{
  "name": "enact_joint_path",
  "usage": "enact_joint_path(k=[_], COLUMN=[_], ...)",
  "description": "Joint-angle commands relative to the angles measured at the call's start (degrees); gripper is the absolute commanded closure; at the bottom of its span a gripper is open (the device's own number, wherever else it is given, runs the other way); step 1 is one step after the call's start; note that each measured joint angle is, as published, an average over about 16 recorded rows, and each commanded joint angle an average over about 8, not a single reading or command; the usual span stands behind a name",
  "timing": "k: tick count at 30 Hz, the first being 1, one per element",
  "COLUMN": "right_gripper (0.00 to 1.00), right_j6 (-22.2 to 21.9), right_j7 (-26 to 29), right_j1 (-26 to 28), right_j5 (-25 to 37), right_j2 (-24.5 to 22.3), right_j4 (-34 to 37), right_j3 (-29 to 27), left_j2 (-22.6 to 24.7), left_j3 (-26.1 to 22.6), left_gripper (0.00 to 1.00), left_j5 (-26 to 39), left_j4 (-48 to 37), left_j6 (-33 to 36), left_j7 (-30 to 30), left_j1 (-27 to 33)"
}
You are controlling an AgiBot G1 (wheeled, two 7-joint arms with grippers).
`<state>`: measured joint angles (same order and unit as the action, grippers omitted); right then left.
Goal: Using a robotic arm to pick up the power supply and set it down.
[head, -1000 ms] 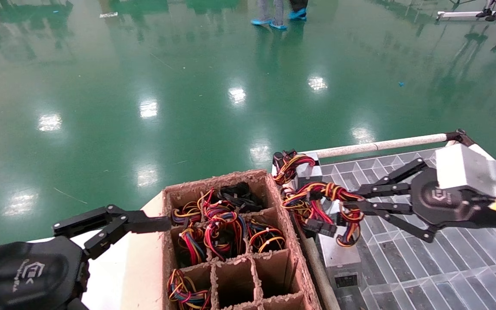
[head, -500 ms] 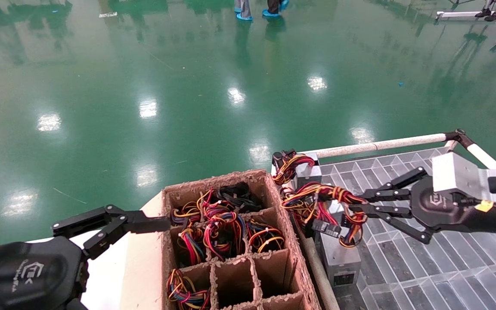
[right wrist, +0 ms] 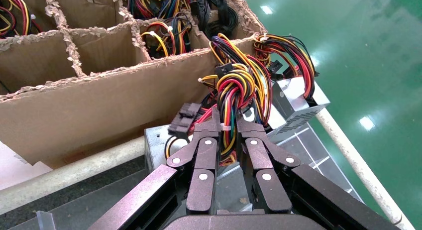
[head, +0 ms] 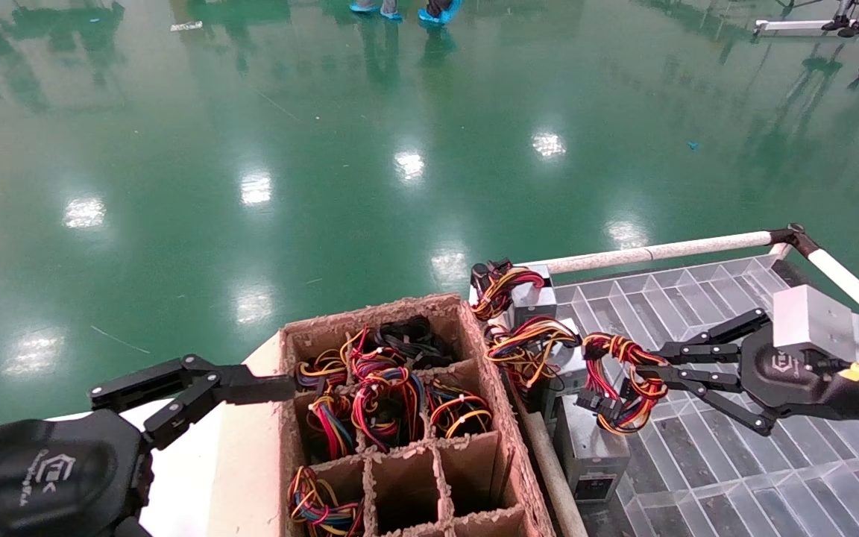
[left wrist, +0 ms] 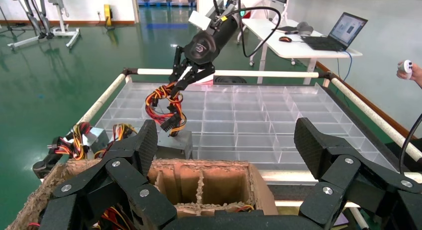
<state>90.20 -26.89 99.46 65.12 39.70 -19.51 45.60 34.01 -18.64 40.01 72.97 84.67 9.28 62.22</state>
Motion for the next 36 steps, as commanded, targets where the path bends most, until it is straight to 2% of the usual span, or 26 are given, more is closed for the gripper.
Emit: enact_joint_path(k=[1,19,28,36], right_gripper=[0.00,0.00,0.00,0.00], right_j6=[-0.02,-0.06,1.34,1.11], right_j7=[-0.38,-0.01,3.47,7.16], right_j1=[0.20,0.04,-1.10,-4.82], right_j5=[0.01,-0.15,-6.29,-9.32], right_j2=[0.07,0.04,-0.14,-0.62], right_j4=[0.75,-0.09,-2.38,-7.90], right_j3=[0.28,-0.07,-1.37,-3.92], left_j2=[0.00,0.00,0.00,0.00], left_j3=[0.00,0.00,-0.01,-0.01], left_gripper=[0.00,0.00,0.00,0.00], left_j5=[0.00,0.00,-0.01,-0.02], left_j4=[0.00,-0.01,-0.03,-0.06], left_j6=[-0.01,-0.01,-0.01,-0.02], left_j7=[0.00,0.00,-0.01,-0.02], left_j1=[-0.01,0.00,0.00,0.00])
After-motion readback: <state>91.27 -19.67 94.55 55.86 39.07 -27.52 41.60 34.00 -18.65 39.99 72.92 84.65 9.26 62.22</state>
